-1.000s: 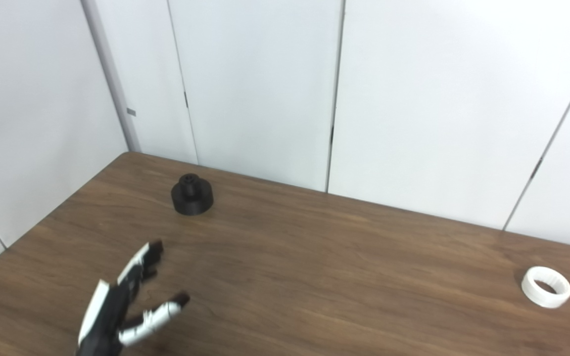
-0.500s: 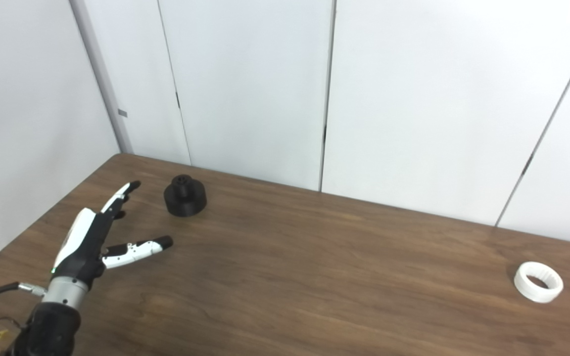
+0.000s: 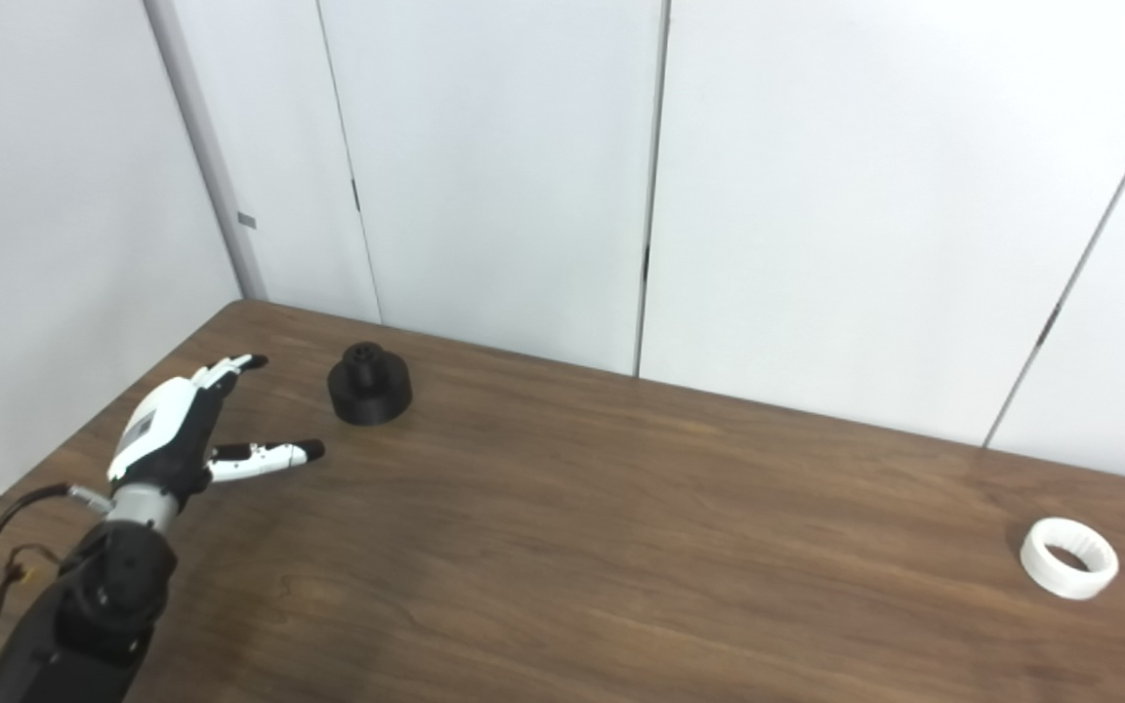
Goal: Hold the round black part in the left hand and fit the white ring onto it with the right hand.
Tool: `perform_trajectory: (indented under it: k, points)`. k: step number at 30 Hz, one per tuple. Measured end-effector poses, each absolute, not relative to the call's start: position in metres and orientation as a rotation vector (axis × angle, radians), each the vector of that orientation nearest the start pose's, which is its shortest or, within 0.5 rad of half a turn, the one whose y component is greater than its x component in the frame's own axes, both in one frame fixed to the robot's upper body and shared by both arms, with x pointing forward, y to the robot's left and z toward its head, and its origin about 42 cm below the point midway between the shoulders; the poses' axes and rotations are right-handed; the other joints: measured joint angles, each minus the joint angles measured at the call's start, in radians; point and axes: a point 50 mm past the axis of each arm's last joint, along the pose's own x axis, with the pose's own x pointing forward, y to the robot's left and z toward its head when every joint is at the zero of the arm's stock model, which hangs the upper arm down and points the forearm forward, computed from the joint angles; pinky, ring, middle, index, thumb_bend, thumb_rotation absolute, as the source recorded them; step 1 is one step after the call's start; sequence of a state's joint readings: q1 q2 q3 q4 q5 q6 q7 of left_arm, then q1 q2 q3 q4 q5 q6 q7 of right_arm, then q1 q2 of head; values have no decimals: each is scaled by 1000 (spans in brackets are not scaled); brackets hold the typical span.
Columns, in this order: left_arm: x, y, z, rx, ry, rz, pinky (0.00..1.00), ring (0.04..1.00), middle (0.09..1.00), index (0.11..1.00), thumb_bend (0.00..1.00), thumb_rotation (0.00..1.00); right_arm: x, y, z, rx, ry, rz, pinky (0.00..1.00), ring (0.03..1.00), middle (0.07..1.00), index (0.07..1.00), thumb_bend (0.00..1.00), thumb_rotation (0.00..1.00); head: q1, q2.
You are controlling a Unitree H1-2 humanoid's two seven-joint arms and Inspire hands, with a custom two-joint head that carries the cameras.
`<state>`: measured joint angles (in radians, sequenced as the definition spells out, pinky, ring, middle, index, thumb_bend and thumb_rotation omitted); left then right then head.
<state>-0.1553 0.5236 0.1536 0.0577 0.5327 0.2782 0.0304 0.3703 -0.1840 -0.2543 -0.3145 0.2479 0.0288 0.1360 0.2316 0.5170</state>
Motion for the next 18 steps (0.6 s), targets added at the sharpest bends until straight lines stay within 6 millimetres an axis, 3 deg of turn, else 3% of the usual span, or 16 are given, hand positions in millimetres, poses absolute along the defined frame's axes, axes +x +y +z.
perform_trajectory:
  k: [18]
  points:
    - [396,425,179,1151,269,287,1000,999,953,860,1000,521,149,-332,123,-19,21,-130,1000,970,941,924,527,1000,-12,3]
